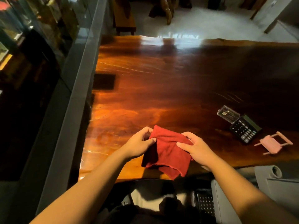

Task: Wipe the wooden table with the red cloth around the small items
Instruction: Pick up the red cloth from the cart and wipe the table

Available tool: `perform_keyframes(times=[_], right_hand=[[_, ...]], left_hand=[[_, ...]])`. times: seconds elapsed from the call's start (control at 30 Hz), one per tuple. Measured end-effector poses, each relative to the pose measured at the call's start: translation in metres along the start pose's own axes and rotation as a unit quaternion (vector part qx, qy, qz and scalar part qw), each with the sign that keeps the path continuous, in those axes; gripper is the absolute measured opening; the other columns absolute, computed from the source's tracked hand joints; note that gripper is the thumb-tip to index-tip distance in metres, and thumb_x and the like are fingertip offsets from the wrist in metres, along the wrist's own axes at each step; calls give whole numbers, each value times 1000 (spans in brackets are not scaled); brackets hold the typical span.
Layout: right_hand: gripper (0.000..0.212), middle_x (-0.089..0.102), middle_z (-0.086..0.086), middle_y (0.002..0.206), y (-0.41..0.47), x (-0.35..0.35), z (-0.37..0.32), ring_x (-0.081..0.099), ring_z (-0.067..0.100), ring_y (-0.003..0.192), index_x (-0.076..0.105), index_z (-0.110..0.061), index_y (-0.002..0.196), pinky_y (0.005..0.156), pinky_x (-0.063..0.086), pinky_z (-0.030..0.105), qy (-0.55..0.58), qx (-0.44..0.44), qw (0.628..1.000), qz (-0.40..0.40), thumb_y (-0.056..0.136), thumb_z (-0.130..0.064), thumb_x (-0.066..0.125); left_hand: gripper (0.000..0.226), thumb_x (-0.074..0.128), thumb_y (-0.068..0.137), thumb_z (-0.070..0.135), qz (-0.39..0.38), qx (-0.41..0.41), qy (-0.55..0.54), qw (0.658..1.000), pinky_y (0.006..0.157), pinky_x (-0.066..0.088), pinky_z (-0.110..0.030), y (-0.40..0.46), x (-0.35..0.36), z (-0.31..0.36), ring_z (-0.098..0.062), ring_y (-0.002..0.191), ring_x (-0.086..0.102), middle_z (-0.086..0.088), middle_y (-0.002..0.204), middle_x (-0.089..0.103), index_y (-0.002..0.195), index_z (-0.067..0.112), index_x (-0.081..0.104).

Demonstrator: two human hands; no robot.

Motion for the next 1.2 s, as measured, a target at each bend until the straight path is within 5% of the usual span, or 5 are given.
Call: perform_keyframes(times=[0.2, 0.37, 0.67, 0.87, 1.2], right_hand=[[22, 76, 4, 104, 89, -14, 11, 72, 24, 99, 72, -22, 103, 88, 57, 43, -6, 30, 999, -10, 84, -14, 79], [29, 70, 2, 107, 162, -4, 12, 67, 23, 101, 65, -19, 110, 77, 51, 31, -111, 7, 993, -43, 84, -16, 78], [62, 30, 13, 162, 190, 45, 17, 16, 32, 152, 37, -17, 153, 124, 11, 49, -423, -188, 886, -28, 98, -40, 53], [79, 5, 14, 169, 175, 85, 54, -1, 38, 154, 10, -32, 161, 122, 0, 60, -551, -206, 806, -63, 93, -72, 23], [91, 14, 5, 169, 180, 105, 58, 8, 44, 152, 18, -36, 159, 118, 9, 67, -594, -241, 767, -10, 84, -89, 19]], left_hand=[[6, 60, 98, 6, 110, -24, 12, 994, 60, 44, -24, 52, -5, -6, -4, 63, 56, -4, 85, 67, 103, 11, 58], [37, 66, 95, 21, 201, -90, 142, 965, 88, 49, -35, 81, -17, -32, -25, 104, 64, -6, 124, 68, 129, 14, 56], [96, 60, 78, 72, 293, -170, 451, 825, 115, 31, -54, 39, -55, -89, -34, 148, 25, -10, 159, 34, 154, 23, 28], [128, 25, 62, 104, 299, -266, 475, 784, 118, 10, -65, -23, -79, -141, -34, 154, -5, -7, 169, 5, 160, 25, 5], [144, 36, 50, 108, 329, -280, 451, 781, 115, 7, -74, -90, -104, -198, -40, 153, 0, -10, 169, 6, 161, 20, 5]])
Point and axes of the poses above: each hand's wrist, its own y-axis towards the middle knuckle, its own x-axis out of the palm, z = x × y, the point moved 5 cm from there along y, towards the middle knuckle
